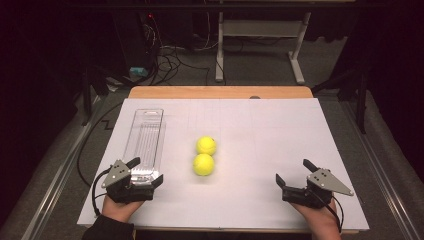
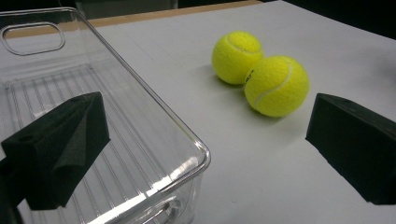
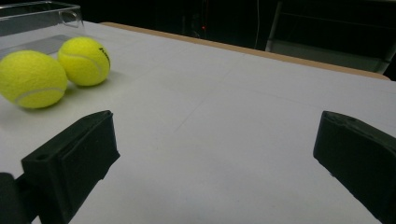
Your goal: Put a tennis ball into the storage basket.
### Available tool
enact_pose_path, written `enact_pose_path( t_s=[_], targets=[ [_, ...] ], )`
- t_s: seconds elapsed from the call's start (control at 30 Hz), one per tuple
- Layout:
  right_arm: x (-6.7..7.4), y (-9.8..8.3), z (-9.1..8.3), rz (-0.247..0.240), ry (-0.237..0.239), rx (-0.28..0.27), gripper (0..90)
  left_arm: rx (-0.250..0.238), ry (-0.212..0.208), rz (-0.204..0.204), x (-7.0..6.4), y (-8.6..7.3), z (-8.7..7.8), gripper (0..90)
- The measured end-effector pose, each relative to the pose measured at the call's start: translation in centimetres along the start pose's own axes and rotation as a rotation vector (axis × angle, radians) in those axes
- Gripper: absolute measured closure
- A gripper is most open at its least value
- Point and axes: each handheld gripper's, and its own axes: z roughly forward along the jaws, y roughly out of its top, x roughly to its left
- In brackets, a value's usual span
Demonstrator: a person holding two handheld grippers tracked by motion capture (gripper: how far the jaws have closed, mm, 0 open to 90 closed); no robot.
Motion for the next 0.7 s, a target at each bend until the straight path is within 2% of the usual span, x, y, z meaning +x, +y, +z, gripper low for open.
enact_pose_path(
  t_s=[0.27, 0.53, 0.7],
  targets=[
    [-0.36, -0.18, 0.17, 0.016, -0.006, 0.003, 0.0, -0.002, -0.001, 0.007, -0.19, 0.13, 0.06, 0.4],
    [-0.34, -0.09, 0.08, 0.004, -0.011, 0.0, 0.0, -0.008, -0.001, -0.006, -0.34, 0.36, 0.05, 0.6],
    [-0.41, -0.1, 0.08, 0.01, -0.009, 0.0, 0.0, 0.004, -0.009, 0.015, -1.03, 0.73, 0.39, 0.6]
  ],
)
